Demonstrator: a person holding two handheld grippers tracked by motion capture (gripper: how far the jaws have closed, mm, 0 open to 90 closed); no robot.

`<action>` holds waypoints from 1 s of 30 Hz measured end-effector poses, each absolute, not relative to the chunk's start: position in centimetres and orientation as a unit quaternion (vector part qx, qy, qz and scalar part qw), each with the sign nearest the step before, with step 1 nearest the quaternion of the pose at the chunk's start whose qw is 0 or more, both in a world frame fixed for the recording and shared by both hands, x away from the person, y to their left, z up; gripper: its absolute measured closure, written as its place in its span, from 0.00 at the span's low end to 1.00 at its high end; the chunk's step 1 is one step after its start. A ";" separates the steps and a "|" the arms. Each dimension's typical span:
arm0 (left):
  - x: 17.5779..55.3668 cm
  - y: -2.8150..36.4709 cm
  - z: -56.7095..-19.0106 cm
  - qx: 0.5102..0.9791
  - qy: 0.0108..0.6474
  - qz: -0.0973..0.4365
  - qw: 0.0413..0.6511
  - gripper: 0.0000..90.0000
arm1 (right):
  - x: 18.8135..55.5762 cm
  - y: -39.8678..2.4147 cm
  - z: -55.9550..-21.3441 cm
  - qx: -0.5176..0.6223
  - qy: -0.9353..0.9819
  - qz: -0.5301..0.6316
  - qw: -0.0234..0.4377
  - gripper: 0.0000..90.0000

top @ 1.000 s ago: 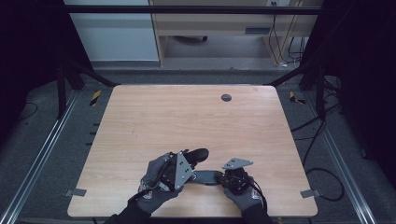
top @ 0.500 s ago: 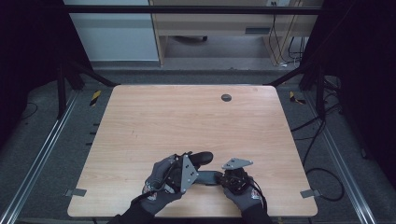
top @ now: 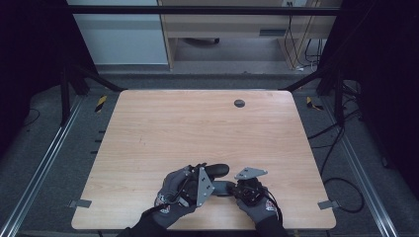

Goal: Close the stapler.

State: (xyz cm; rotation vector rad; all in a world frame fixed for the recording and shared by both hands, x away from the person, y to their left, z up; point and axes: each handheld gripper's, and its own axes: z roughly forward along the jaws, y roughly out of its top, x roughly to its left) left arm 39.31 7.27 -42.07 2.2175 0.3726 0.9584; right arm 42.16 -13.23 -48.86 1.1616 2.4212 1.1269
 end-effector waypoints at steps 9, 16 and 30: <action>39.3 7.0 -42.4 0.857 0.135 0.369 0.333 0.55 | 42.2 -13.2 -48.9 0.394 0.827 0.383 0.118 1.00; 39.2 6.8 -42.8 0.860 0.129 0.368 0.329 0.55 | 42.2 -13.2 -48.9 0.392 0.828 0.384 0.117 1.00; 39.2 6.3 -43.5 0.865 0.115 0.372 0.318 0.54 | 42.2 -13.4 -48.9 0.400 0.824 0.386 0.116 1.00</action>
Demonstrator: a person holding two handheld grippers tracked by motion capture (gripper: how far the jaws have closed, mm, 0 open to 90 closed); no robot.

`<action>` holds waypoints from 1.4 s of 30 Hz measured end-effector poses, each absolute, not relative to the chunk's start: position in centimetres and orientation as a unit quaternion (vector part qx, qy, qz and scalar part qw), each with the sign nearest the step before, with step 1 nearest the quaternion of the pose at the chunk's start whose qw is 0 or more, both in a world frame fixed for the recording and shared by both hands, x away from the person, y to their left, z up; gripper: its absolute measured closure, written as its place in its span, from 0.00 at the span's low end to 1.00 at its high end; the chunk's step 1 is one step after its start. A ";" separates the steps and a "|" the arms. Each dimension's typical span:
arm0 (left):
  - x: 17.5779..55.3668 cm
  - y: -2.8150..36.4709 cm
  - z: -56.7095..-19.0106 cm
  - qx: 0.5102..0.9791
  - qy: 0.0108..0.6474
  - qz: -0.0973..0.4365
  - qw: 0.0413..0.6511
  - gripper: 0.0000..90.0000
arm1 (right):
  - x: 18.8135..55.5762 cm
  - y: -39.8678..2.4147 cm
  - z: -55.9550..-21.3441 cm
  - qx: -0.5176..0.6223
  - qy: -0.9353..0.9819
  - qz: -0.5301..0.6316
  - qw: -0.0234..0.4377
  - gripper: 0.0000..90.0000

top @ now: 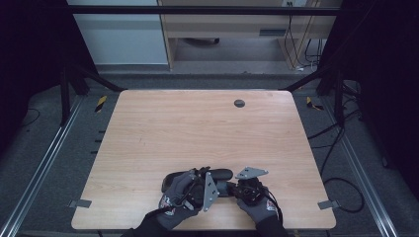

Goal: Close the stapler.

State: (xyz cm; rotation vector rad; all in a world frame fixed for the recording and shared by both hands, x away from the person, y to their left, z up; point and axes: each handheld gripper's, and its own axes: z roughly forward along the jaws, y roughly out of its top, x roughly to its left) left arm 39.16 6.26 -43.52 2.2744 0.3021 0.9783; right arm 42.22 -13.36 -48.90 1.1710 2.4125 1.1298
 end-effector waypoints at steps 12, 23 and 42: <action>39.1 6.0 -43.9 0.870 0.104 0.371 0.308 0.53 | 42.3 -13.5 -48.9 0.402 0.824 0.382 0.119 1.00; 39.0 5.6 -44.4 0.876 0.095 0.370 0.295 0.53 | 42.4 -13.7 -48.9 0.406 0.823 0.379 0.123 1.00; 38.5 5.5 -44.0 0.880 0.088 0.351 0.309 0.41 | 42.6 -14.9 -48.5 0.423 0.805 0.390 0.145 0.90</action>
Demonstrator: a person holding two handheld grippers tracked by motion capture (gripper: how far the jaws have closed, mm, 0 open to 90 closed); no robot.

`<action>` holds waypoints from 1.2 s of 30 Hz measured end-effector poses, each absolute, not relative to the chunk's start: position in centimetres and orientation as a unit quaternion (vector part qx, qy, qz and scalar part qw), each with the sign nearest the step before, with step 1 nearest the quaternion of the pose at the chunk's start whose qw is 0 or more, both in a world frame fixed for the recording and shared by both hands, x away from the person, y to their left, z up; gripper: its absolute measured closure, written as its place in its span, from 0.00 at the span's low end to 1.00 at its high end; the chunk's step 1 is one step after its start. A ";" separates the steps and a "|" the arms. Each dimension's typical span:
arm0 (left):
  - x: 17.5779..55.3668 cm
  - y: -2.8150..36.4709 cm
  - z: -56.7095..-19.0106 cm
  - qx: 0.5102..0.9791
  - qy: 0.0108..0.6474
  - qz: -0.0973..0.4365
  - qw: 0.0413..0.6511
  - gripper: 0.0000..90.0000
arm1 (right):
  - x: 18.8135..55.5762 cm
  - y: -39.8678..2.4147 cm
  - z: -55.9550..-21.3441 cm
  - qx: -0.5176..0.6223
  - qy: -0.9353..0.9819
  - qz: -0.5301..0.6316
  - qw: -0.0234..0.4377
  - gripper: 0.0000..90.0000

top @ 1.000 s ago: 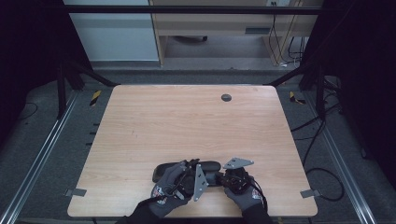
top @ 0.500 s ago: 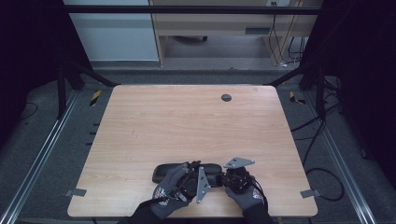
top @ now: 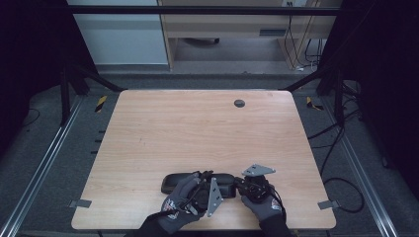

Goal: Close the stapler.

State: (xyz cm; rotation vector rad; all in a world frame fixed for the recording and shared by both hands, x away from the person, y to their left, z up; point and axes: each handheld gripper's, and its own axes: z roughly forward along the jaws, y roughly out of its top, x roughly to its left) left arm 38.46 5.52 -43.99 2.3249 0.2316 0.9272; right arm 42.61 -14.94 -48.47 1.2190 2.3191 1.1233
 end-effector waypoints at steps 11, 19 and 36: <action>38.6 6.7 -42.4 0.875 0.117 0.314 0.349 0.40 | 42.6 -16.0 -47.8 0.436 0.788 0.406 0.158 0.89; 38.7 7.9 -40.9 0.866 0.134 0.300 0.378 0.40 | 42.5 -16.8 -47.2 0.440 0.777 0.417 0.168 0.96; 40.3 12.4 -39.6 0.836 0.213 0.317 0.394 0.41 | 41.3 -17.7 -43.8 0.421 0.757 0.472 0.165 1.00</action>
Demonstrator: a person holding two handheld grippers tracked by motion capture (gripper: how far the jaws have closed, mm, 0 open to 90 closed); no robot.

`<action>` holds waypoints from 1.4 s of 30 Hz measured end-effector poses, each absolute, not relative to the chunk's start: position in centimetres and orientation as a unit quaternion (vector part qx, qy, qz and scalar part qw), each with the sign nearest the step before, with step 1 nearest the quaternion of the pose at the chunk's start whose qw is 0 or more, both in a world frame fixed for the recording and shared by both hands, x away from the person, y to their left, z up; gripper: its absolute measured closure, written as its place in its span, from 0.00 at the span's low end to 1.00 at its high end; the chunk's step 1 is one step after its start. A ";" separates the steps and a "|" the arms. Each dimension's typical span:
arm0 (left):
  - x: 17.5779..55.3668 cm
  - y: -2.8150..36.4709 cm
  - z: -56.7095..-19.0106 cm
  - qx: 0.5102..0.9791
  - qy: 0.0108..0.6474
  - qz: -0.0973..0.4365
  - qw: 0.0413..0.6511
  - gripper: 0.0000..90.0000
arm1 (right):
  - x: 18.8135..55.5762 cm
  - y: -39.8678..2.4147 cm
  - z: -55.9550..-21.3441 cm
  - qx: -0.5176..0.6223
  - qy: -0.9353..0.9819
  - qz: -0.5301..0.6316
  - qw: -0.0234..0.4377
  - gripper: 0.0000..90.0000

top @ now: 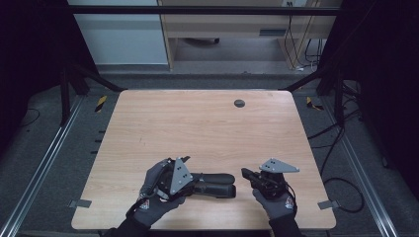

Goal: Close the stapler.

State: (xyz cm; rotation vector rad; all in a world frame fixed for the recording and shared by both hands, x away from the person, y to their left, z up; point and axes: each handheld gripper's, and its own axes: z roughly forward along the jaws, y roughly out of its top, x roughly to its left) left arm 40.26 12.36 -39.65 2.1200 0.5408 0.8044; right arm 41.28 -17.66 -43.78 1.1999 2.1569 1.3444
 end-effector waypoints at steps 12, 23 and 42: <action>41.3 17.2 -40.2 0.812 0.289 0.321 0.392 0.41 | 40.4 -16.0 -42.4 0.401 0.759 0.492 0.144 1.00; 40.9 21.9 -42.1 0.796 0.349 0.325 0.374 0.41 | 40.2 -14.5 -42.7 0.390 0.769 0.488 0.136 1.00; 41.2 24.6 -44.5 0.774 0.405 0.315 0.372 0.41 | 40.6 -14.1 -44.9 0.420 0.770 0.455 0.156 1.00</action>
